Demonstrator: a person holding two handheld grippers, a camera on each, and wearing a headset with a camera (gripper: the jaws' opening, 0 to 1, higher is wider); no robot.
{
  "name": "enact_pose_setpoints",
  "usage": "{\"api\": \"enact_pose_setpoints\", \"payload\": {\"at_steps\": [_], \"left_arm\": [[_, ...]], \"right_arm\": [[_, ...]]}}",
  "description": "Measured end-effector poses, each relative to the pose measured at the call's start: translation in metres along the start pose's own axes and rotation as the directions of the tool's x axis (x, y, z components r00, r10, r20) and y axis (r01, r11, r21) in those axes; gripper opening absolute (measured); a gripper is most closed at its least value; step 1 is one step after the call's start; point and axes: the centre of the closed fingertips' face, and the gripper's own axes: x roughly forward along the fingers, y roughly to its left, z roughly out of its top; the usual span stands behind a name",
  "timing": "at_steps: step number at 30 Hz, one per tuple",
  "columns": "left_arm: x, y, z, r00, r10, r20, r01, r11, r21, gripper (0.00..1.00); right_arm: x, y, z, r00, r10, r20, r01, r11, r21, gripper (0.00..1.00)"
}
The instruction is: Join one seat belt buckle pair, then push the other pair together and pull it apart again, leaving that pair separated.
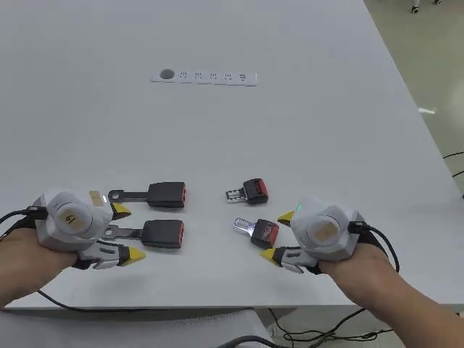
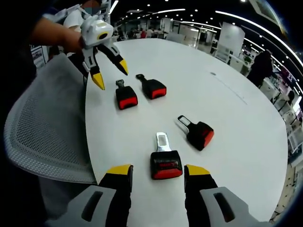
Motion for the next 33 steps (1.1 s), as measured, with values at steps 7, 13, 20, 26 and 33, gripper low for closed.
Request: {"api": "enact_pose_setpoints", "payload": {"at_steps": [7,13,20,26,33], "left_arm": [[0.009,0.001,0.008,0.9995,-0.030,-0.010,0.030,0.999,0.028,0.48],[0.018,-0.001,0.009,0.9973,-0.067,-0.030,0.068,0.996,0.055,0.46],[0.025,0.001,0.005,0.9945,-0.092,-0.049,0.096,0.992,0.087,0.46],[0.028,-0.001,0.011,0.9937,-0.100,-0.051,0.105,0.988,0.110,0.47],[0.035,0.000,0.012,0.9914,-0.118,-0.056,0.124,0.984,0.126,0.43]], "right_arm": [[0.006,-0.005,-0.002,0.9998,0.011,-0.019,-0.011,1.000,-0.006,0.40],[0.009,-0.005,-0.005,0.9991,0.021,-0.037,-0.021,1.000,-0.011,0.39],[0.015,-0.005,-0.007,0.9979,0.036,-0.054,-0.037,0.999,-0.015,0.37],[0.020,-0.008,-0.008,0.9966,0.046,-0.068,-0.047,0.999,-0.020,0.35],[0.024,-0.009,-0.010,0.9948,0.053,-0.087,-0.056,0.998,-0.030,0.34]]}}
